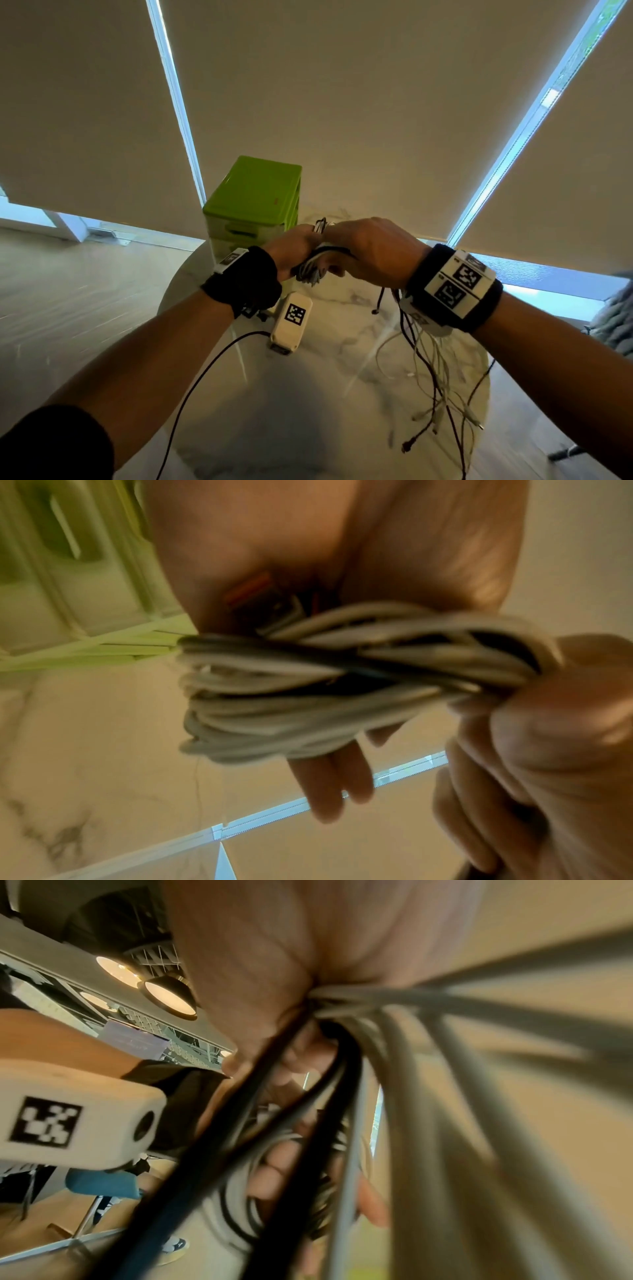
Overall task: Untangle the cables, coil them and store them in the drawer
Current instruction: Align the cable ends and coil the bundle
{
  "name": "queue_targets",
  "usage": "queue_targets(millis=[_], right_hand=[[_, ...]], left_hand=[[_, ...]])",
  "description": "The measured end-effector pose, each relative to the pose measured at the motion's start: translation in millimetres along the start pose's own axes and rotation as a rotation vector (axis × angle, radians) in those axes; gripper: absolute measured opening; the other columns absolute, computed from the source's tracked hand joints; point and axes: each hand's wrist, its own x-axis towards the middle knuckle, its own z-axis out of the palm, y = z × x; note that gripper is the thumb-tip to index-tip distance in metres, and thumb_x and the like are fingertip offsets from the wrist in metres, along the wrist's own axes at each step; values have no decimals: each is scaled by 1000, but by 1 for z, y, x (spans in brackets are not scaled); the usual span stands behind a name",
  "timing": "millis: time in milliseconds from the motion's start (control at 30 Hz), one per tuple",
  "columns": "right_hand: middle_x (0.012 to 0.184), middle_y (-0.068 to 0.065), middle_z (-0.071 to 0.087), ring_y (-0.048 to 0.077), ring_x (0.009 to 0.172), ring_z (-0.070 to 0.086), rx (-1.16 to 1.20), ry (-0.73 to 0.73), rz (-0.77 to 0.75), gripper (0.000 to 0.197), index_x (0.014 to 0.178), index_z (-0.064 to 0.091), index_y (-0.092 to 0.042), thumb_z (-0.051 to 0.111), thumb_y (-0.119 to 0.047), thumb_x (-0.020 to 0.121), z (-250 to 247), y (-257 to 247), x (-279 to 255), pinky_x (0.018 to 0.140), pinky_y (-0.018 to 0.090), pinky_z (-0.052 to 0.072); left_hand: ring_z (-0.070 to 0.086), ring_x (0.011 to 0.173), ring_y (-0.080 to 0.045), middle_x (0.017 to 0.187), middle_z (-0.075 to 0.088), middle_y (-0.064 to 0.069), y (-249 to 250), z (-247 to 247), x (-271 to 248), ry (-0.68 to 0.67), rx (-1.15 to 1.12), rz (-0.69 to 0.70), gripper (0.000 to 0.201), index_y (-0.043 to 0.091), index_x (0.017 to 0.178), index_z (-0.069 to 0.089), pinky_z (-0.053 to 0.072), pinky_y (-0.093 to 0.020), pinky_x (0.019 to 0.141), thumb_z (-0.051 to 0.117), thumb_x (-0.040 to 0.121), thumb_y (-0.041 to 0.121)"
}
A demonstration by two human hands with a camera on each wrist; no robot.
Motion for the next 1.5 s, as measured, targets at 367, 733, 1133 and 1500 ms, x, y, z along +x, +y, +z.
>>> queue_targets(millis=[367,733,1133,1500], right_hand=[[84,-8,67,10,76,64,233,163,43,24,100,62,-25,51,-44,93,0,38,16,70,39,54],[56,-14,61,-3,61,56,741,194,194,36,81,63,-15,37,-25,104,16,39,19,67,17,44],[45,-7,50,6,47,48,883,97,358,47,68,56,-15,35,-39,103,-5,38,25,65,27,41],[44,-4,47,7,41,40,746,373,437,60,57,48,-12,35,-54,98,-6,22,28,50,23,39]], left_hand=[[44,35,-7,46,51,2,1,13,-14,-437,-472,-191,70,5,87,72,48,-23,63,16,99,45],[54,41,-10,49,53,2,9,0,-6,-624,-491,-82,69,-6,96,67,55,-28,66,73,71,58],[54,46,-14,50,51,-2,27,3,-4,-460,-415,-100,43,-2,87,68,56,-31,76,85,52,15],[46,41,-10,46,45,3,36,14,-9,-496,-428,-45,29,9,69,58,55,-27,73,81,51,13]])
